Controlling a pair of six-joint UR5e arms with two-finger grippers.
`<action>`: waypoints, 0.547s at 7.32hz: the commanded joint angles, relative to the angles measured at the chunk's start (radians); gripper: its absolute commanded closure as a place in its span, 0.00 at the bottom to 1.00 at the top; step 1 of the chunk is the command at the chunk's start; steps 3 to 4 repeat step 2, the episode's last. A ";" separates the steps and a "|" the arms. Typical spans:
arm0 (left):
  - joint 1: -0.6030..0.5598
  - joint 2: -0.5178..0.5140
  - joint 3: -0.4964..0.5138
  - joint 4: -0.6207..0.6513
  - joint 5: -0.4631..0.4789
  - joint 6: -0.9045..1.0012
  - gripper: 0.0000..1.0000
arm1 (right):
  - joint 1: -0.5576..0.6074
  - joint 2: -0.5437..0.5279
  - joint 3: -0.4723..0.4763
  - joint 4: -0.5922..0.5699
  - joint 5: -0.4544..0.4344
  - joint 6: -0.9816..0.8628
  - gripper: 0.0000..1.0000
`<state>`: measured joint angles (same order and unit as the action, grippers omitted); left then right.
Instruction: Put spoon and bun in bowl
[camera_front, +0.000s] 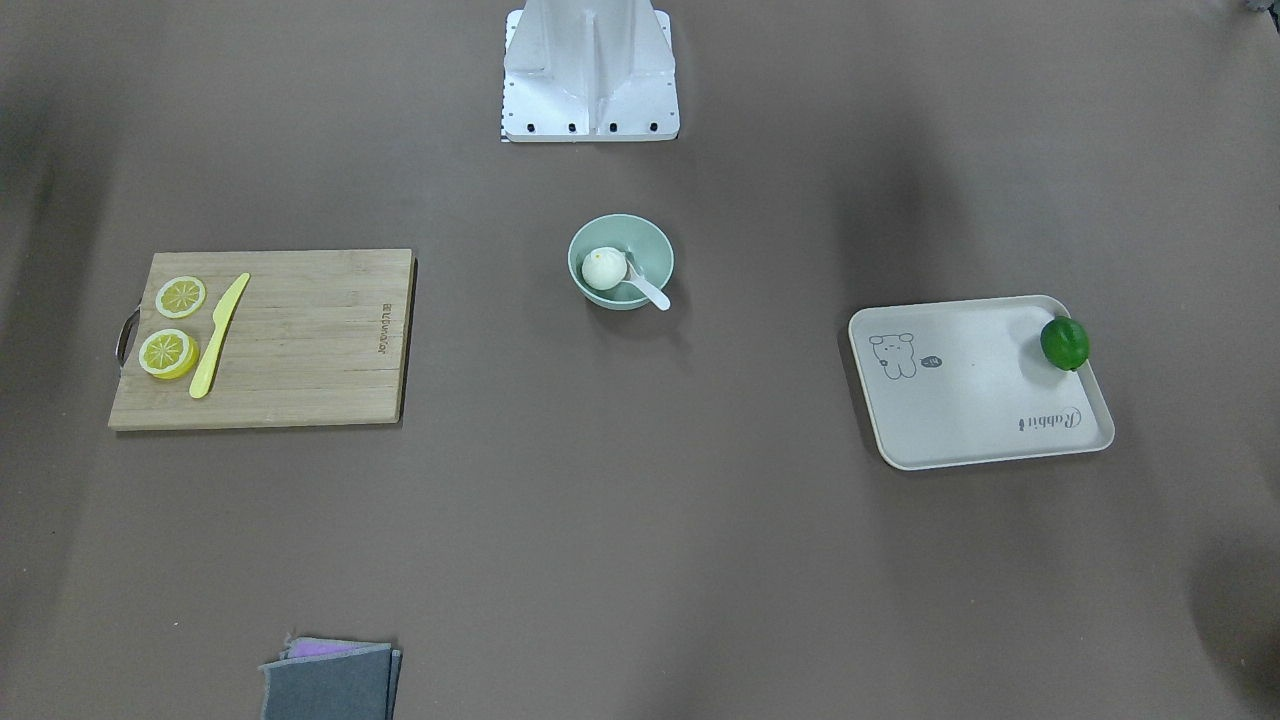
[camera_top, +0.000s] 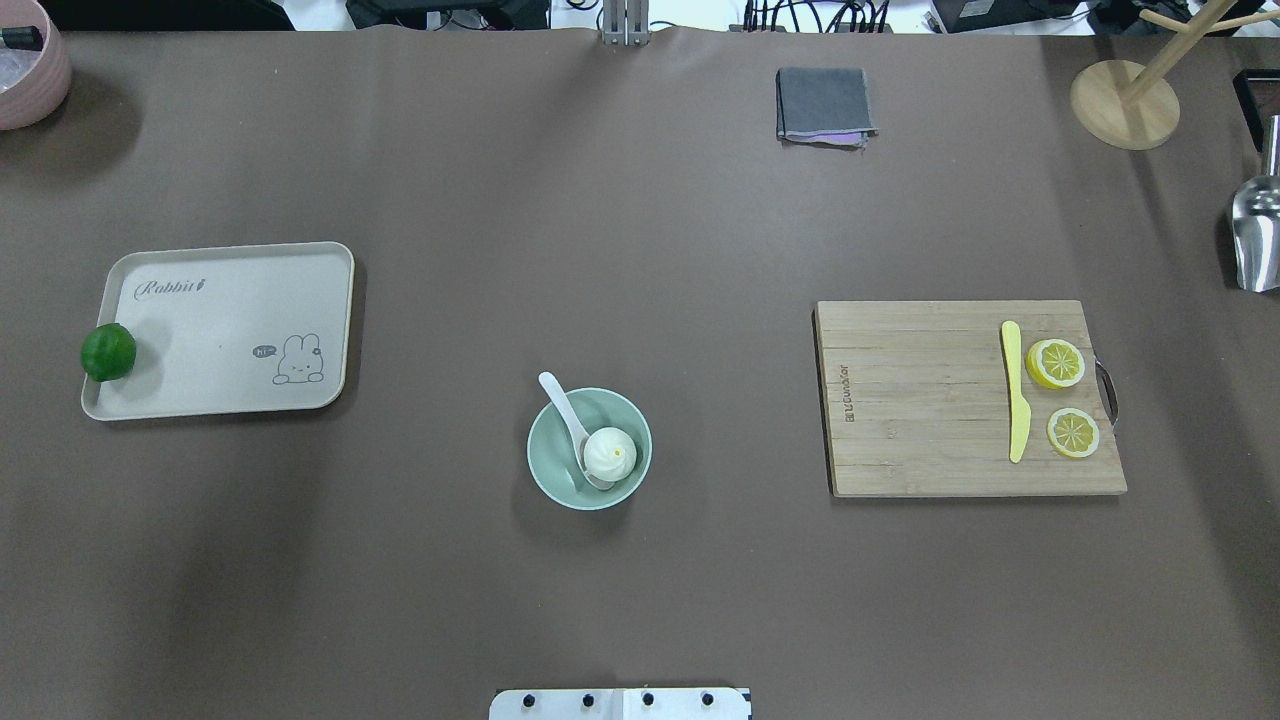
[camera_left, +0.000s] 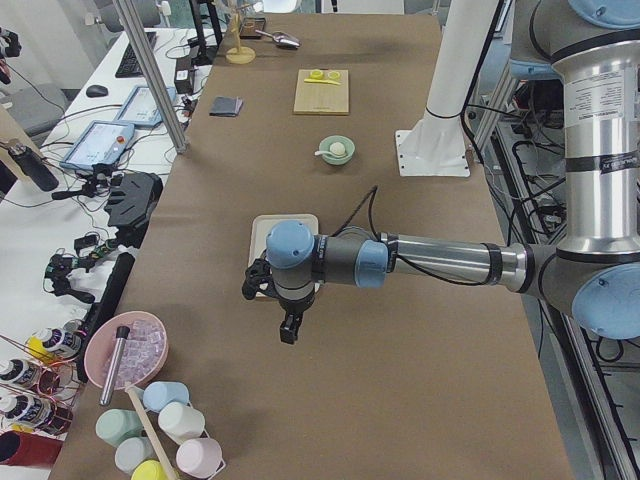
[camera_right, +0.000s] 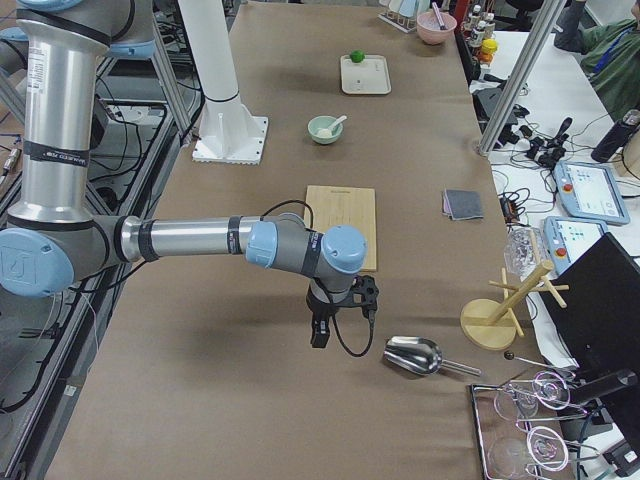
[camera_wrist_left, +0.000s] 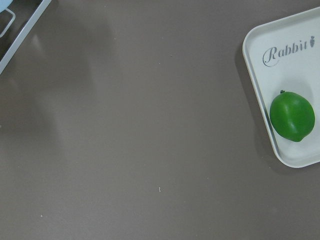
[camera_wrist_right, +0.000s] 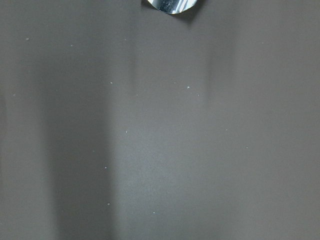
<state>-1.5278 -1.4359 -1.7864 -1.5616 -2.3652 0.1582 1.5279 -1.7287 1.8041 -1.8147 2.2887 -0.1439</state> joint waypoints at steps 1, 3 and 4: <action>0.000 0.003 -0.001 0.000 0.000 0.000 0.02 | 0.000 0.000 0.003 0.000 0.002 0.000 0.00; 0.000 0.002 0.002 0.000 0.001 -0.002 0.02 | 0.000 0.000 0.009 0.000 0.002 0.000 0.00; 0.000 0.002 0.002 0.000 0.001 -0.002 0.02 | 0.000 0.000 0.009 0.000 0.002 0.000 0.00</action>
